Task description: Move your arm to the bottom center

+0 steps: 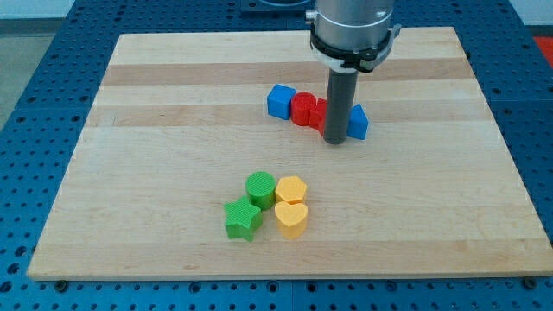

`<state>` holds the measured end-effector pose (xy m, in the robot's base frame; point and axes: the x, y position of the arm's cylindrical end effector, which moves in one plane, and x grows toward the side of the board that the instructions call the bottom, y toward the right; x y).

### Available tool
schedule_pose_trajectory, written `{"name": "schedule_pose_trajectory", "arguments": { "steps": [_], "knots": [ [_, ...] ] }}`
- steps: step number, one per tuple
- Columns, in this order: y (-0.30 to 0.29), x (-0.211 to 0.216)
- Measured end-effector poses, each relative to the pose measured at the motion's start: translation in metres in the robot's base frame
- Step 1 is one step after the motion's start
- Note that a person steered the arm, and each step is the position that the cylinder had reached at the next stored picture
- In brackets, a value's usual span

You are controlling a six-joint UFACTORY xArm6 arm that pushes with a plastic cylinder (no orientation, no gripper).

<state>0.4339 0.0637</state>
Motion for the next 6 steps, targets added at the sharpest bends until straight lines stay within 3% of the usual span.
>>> {"name": "schedule_pose_trajectory", "arguments": {
  "steps": [1,3,4,6],
  "knots": [
    [0.002,0.022],
    [0.008,0.122],
    [0.001,0.152],
    [-0.064,0.169]
  ]
}}
